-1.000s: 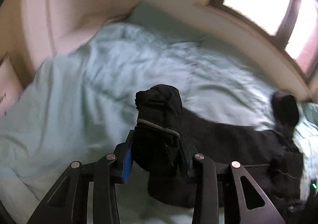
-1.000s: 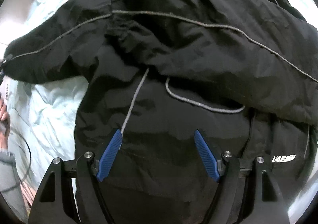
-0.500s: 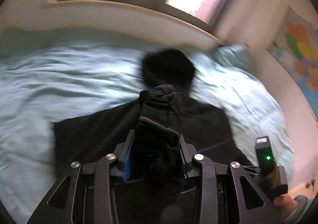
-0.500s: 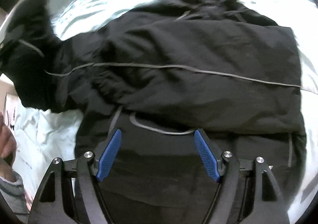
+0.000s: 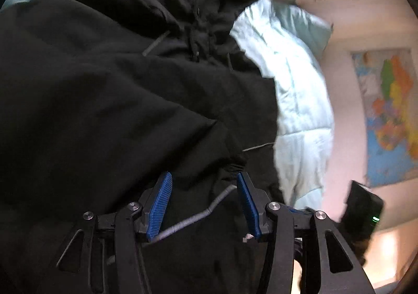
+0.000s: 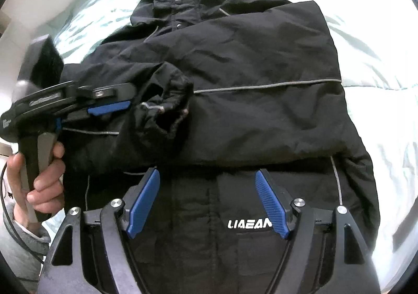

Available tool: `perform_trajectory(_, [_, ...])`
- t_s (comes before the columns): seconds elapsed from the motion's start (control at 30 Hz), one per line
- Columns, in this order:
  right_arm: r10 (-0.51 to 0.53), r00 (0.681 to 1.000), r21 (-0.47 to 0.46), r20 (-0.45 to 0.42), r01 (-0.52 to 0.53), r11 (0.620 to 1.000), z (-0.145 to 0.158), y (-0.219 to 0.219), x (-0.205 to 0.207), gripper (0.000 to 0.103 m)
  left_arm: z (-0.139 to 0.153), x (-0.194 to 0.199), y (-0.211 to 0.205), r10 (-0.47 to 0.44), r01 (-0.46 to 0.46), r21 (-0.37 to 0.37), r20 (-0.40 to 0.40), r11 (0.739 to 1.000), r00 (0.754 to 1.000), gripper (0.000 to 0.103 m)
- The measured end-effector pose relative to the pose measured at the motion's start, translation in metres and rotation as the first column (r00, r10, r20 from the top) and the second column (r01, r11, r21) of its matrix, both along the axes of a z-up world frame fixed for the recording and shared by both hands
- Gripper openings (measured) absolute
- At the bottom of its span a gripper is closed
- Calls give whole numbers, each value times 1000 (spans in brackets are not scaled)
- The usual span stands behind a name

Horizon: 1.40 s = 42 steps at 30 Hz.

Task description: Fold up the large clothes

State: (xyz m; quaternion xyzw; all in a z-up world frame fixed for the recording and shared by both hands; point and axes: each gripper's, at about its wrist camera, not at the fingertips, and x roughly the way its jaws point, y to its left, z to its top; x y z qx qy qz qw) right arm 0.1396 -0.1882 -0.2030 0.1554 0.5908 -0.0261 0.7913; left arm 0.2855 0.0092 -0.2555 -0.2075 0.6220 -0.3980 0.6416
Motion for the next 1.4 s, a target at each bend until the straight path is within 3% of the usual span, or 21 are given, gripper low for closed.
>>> perform_trajectory(0.17, [23, 998, 88, 66, -29, 996, 5, 14, 23, 79, 51, -22, 42, 79, -76, -27, 120, 997, 990, 74])
perform_trajectory(0.27, [10, 997, 99, 73, -18, 995, -5, 20, 44, 82, 65, -29, 68, 111, -113, -1, 152, 994, 982, 75])
perform_trajectory(0.37, [-31, 1000, 167, 6, 29, 986, -29, 21, 62, 82, 74, -36, 95, 134, -151, 77, 188, 986, 973, 75])
perform_trajectory(0.4, [-29, 999, 188, -17, 32, 982, -37, 22, 65, 79, 75, -37, 100, 138, -157, 88, 191, 984, 972, 75])
perform_trajectory(0.43, [-20, 999, 223, -32, 27, 975, -44, 24, 69, 67, 75, -39, 104, 145, -167, 100, 194, 981, 970, 75])
perform_trajectory(0.47, [-13, 999, 239, -32, 20, 971, -44, 25, 71, 42, 75, -40, 106, 152, -177, 112, 197, 978, 969, 75])
perform_trajectory(0.57, [27, 997, 155, 66, -37, 987, -11, 33, 68, 30, 78, -41, 108, 174, -215, 158, 240, 964, 955, 74])
perform_trajectory(0.7, [44, 977, -21, 209, -41, 999, 57, 16, 57, 27, 91, -37, 101, 204, -264, 167, 310, 950, 929, 75])
perform_trajectory(0.8, [54, 956, -251, 287, 21, 968, 98, -21, 50, 27, 87, -30, 87, 199, -252, 157, 295, 955, 935, 75])
perform_trajectory(0.9, [39, 965, -312, 260, 45, 949, 93, -68, 50, 27, 65, -19, 64, 177, -233, 191, 272, 954, 946, 75])
perform_trajectory(1.07, [-14, 997, -171, 80, 27, 985, 0, -128, 57, 28, 6, -2, 28, 165, -239, 318, 243, 917, 956, 74])
perform_trajectory(1.13, [-26, 999, -130, 32, 30, 991, -38, -138, 55, 33, 0, -2, 27, 177, -255, 326, 249, 910, 952, 74])
perform_trajectory(1.2, [-16, 999, -89, 32, 18, 996, -56, -144, 56, 39, 1, -2, 27, 172, -253, 325, 256, 911, 951, 74])
perform_trajectory(1.33, [-14, 1000, -1, 10, 14, 1000, -48, -159, 51, 45, 11, -2, 28, 145, -226, 329, 254, 917, 956, 74])
perform_trajectory(1.4, [-23, 1000, -13, 21, 23, 1000, -27, -163, 40, 63, 26, -4, 28, 133, -226, 336, 278, 914, 951, 74])
